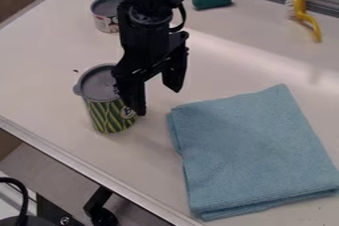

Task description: Push the can on the left bottom side of the table

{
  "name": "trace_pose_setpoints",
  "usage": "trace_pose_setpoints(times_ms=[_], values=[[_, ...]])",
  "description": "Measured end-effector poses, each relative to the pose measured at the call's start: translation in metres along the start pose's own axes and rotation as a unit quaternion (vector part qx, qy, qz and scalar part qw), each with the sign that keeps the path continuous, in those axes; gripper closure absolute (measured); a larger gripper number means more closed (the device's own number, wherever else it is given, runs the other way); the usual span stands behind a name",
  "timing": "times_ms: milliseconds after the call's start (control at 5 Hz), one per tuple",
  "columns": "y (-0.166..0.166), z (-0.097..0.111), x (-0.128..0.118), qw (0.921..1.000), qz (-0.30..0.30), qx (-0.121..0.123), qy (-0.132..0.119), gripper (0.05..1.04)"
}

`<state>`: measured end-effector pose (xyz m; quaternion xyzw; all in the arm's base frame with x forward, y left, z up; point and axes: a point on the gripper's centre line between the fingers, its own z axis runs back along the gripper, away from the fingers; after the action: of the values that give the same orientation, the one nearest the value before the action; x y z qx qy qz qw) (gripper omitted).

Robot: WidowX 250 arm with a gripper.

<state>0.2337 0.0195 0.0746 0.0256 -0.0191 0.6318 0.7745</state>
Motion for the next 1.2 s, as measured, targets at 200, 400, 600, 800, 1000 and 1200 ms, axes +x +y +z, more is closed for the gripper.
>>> trace_pose_setpoints(times_ms=[200, 400, 600, 800, 1000, 1200], values=[[0.003, 0.0, 0.006, 0.9999, -0.003, -0.01, -0.001, 0.087], [0.005, -0.004, 0.014, 0.9997, -0.011, -0.021, -0.005, 0.087], [0.004, -0.006, 0.027, 0.9989, -0.023, -0.04, -0.009, 0.087], [0.001, -0.006, 0.043, 0.9974, -0.017, -0.068, -0.018, 0.087], [-0.003, -0.007, 0.06, 0.9976, -0.023, -0.062, -0.018, 0.087], [-0.009, -0.01, 0.076, 0.9968, -0.044, -0.061, -0.025, 0.087]])
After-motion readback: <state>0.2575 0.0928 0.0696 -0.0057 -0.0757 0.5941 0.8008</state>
